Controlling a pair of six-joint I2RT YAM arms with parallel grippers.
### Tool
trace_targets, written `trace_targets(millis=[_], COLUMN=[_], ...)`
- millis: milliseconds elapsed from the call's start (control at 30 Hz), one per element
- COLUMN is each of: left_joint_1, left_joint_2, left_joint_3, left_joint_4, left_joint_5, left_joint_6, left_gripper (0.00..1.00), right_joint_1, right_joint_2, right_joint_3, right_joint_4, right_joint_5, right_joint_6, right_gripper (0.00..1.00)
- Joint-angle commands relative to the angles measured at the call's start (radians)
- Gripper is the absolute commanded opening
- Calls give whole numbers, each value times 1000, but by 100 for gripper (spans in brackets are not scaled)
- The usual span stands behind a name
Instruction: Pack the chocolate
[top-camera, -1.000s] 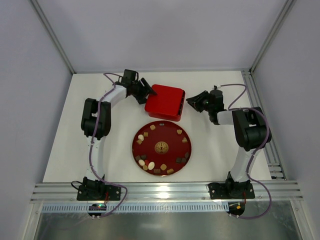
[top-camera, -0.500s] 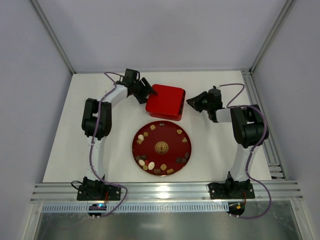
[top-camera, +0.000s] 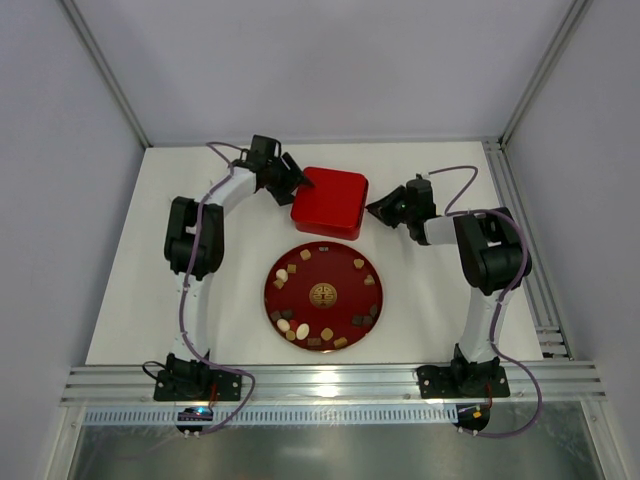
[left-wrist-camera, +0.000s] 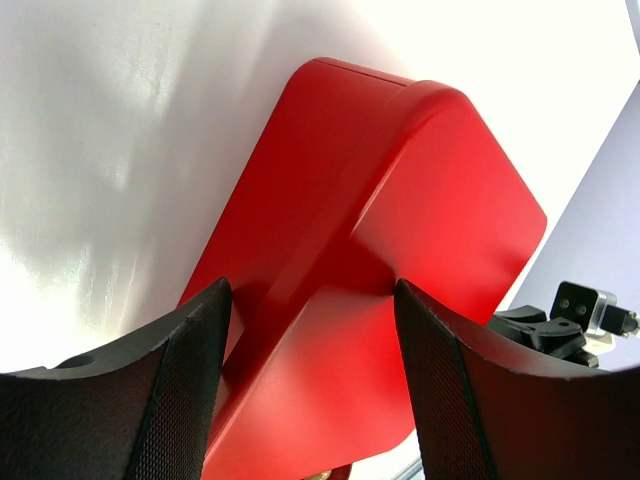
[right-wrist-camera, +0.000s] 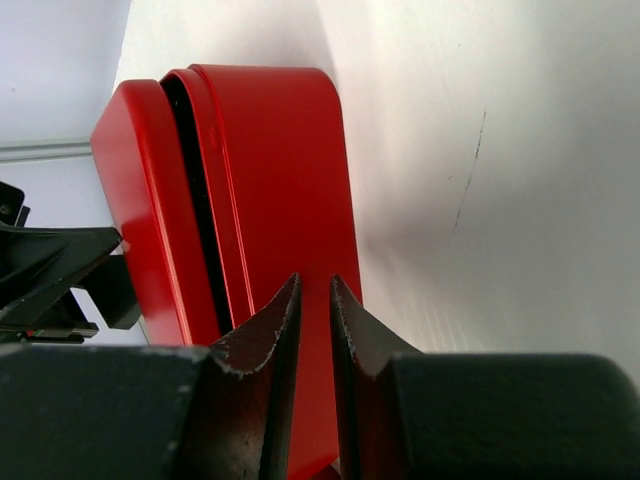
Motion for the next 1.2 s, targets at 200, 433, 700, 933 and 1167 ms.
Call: trace_targets(millis=[200, 433, 700, 933, 1167], left_joint_1=[-19, -28, -39, -51, -58], left_joint_2=[44, 56, 78, 107, 111], left_joint_3=[117, 111, 157, 211, 228], left_joint_4=[-65, -72, -89, -117, -132], left_joint_5=[18, 25, 24, 36, 28], left_joint_6=[26, 35, 37, 47, 61], left_gripper=[65, 65, 65, 65, 65], right_joint_1=[29, 35, 41, 53, 65], right_joint_2=[-10, -12, -16, -12, -10], right_joint_3=[22, 36, 53, 79, 106], right_joint_4=[27, 15, -5, -28, -71], right_joint_5=[4, -1, -7, -10, -7], right_joint_6=[-20, -28, -42, -60, -85], right_gripper=[20, 20, 20, 20, 20])
